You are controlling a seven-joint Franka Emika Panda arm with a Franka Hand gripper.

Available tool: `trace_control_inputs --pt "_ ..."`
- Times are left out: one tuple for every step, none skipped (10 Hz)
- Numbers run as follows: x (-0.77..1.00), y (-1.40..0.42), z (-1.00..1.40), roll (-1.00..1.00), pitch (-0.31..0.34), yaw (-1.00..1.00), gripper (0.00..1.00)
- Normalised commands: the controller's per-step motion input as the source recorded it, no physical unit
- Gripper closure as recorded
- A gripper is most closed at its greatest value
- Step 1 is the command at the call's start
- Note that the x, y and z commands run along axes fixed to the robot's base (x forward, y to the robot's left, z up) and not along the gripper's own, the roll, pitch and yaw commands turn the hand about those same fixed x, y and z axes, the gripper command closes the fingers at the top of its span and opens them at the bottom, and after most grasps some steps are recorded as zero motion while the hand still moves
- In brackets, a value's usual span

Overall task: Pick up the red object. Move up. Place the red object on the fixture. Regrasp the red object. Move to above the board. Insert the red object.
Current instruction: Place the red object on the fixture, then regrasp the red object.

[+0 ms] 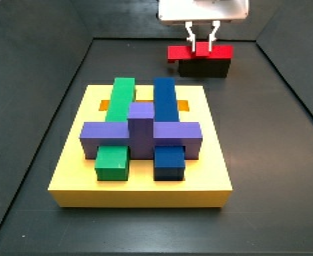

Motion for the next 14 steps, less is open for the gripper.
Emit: trace_control_inputs --pt "0.0 0.0 0.0 0.0 0.0 0.0 0.0" --pt "-0.07 -0.39 0.39 1.0 0.043 0.0 0.0" --pt "-0.16 -0.38 0.6 1.0 -0.006 0.0 0.0" --pt "0.06 -0.4 0.53 1.0 0.0 0.06 0.0" --pt "0.03 -0.34 0.24 1.0 -0.126 0.09 0.0" --pt "0.12 -0.18 0.02 0.93 -0.203 0.14 0.0" --pt "0.29 0.0 -0.12 0.4 -0.151 0.23 0.0" --pt "0.18 0.04 -0.28 0.62 -0.123 0.2 0.0" --pt "0.08 0.23 -0.14 0.63 -0.097 0.27 0.0" --pt "0.07 0.24 0.0 0.63 -0.114 0.33 0.0" --pt "0.0 0.08 0.0 0.97 -0.023 0.3 0.0" --pt "0.0 0.03 0.01 1.0 0.0 0.24 0.0" --pt "0.0 0.0 0.0 1.0 0.006 0.18 0.0" --pt "-0.08 0.0 0.0 1.0 0.04 0.1 0.0"
